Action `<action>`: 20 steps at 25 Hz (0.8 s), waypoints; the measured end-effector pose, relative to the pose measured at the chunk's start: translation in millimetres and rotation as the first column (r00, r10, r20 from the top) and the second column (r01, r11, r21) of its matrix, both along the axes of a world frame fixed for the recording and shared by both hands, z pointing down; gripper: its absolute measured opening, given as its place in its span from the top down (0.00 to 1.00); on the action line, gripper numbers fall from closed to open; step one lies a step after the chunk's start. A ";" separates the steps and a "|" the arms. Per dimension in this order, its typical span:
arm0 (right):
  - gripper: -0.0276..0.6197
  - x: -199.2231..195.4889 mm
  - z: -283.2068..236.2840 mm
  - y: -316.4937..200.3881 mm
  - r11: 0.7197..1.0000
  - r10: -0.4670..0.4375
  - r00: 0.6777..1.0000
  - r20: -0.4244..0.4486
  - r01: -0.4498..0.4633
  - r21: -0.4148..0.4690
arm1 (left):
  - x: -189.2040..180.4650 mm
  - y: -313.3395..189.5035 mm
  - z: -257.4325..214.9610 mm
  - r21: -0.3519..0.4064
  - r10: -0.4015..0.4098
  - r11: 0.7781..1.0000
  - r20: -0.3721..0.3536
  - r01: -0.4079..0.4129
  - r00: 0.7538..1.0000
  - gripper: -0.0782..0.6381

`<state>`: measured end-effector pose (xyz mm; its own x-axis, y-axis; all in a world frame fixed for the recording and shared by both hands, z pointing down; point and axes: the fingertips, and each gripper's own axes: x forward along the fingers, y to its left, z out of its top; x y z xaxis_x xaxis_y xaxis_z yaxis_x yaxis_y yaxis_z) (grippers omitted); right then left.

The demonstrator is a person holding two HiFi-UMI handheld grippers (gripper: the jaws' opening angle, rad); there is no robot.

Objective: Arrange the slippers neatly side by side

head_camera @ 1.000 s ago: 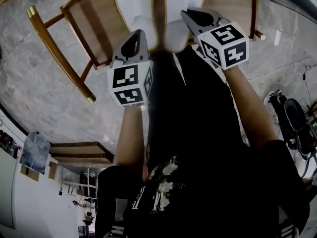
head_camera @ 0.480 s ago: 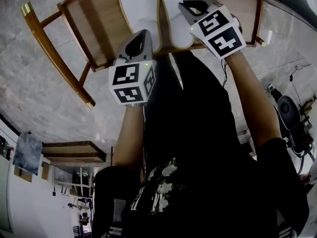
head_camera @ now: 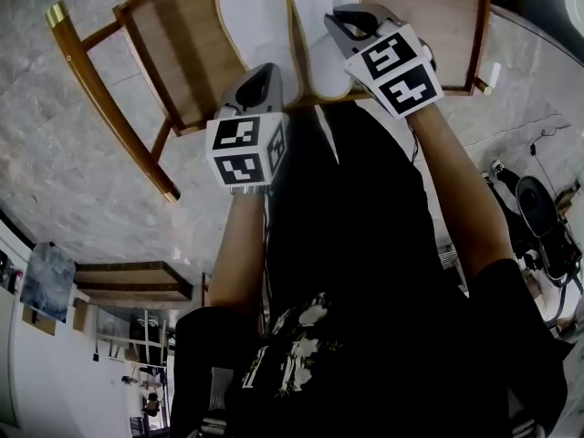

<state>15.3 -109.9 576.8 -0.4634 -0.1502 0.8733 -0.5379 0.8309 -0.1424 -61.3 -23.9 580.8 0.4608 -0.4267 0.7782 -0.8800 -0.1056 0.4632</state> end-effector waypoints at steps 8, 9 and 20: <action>0.77 0.8 -6.1 -0.8 0.995 0.096 0.993 0.076 -0.098 0.022 | 7.2 -6.4 -11.6 0.037 0.059 0.998 -0.007 -0.059 0.998 0.89; 0.75 1.6 -9.3 -1.9 0.991 0.127 0.987 0.099 -0.130 0.024 | 7.3 -7.5 -14.6 0.046 0.064 0.997 0.000 -0.064 0.998 0.89; 0.96 3.4 -124.5 29.1 0.954 0.108 0.900 0.423 -0.213 0.211 | 5.0 -12.2 -112.1 0.216 0.124 0.967 0.058 -0.134 0.991 0.89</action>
<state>18.7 -80.8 452.3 -0.7172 -0.4378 0.5423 -0.6072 0.7744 -0.1777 -56.3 -36.1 468.7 0.4907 -0.5277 0.6934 -0.8711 -0.3141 0.3775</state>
